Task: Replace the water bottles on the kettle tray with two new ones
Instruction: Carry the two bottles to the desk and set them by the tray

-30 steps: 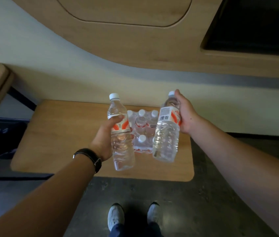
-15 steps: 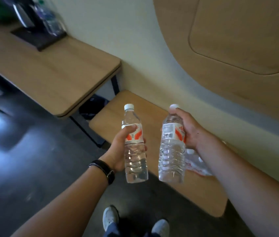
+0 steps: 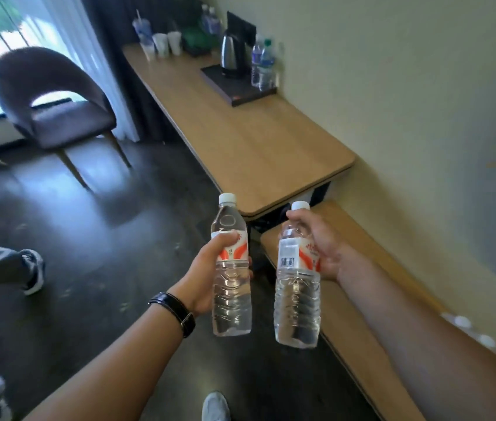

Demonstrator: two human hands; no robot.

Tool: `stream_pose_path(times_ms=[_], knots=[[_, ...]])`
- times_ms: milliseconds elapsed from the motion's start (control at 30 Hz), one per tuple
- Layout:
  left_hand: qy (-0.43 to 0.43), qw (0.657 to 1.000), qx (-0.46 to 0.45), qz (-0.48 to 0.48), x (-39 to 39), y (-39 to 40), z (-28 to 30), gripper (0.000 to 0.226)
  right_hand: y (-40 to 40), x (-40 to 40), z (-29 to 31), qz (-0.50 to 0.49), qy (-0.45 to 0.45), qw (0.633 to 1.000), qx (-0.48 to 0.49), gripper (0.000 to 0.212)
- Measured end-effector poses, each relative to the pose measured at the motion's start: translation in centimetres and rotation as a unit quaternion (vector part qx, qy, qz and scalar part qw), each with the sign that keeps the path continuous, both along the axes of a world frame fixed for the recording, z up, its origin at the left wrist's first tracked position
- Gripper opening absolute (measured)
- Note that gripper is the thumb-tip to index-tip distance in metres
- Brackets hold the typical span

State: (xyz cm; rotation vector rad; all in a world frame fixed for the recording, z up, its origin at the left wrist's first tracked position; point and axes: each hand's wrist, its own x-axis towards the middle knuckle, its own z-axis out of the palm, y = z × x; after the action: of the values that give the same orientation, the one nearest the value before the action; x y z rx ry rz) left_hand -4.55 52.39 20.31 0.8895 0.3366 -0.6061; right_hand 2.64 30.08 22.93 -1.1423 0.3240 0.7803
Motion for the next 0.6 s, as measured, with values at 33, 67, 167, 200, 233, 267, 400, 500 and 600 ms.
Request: stream_pose_path(times_ms=[33, 67, 167, 200, 233, 267, 400, 500, 600], knots=[[-0.004, 1.000, 0.005, 0.003, 0.3, 1.9, 0.4, 0.043, 2.1, 0.7, 0.3, 0.007, 0.000, 1.000, 0.001, 0.026], [-0.010, 1.000, 0.010, 0.006, 0.6, 3.7, 0.7, 0.042, 4.2, 1.4, 0.6, 0.013, -0.001, 1.000, 0.001, 0.026], [-0.019, 0.999, 0.026, 0.027, 2.0, 9.1, 1.6, 0.052, 9.8, 3.8, 1.5, 0.024, -0.014, 1.000, -0.012, 0.028], [-0.021, 0.999, 0.035, 0.035, 2.7, 10.7, 1.9, 0.056, 11.4, 4.8, 1.9, 0.026, -0.019, 0.999, -0.015, 0.030], [-0.023, 0.998, 0.044, 0.043, 3.4, 12.3, 2.1, 0.059, 13.0, 5.7, 2.3, 0.029, -0.023, 0.999, -0.017, 0.031], [-0.026, 0.997, 0.051, 0.051, 4.1, 13.7, 2.4, 0.061, 14.5, 6.7, 2.7, 0.034, -0.028, 0.999, -0.019, 0.031], [-0.038, 0.994, 0.056, 0.080, 7.3, 18.7, 3.4, 0.060, 20.2, 10.8, 4.2, 0.056, -0.029, 0.998, 0.002, 0.024], [-0.037, 0.993, 0.049, 0.102, 10.3, 22.2, 3.5, 0.055, 24.3, 14.4, 4.8, 0.078, -0.024, 0.997, 0.017, 0.021], [-0.037, 0.991, 0.050, 0.116, 13.8, 25.5, 3.7, 0.052, 28.0, 18.5, 4.8, 0.099, -0.015, 0.994, 0.046, 0.022]])
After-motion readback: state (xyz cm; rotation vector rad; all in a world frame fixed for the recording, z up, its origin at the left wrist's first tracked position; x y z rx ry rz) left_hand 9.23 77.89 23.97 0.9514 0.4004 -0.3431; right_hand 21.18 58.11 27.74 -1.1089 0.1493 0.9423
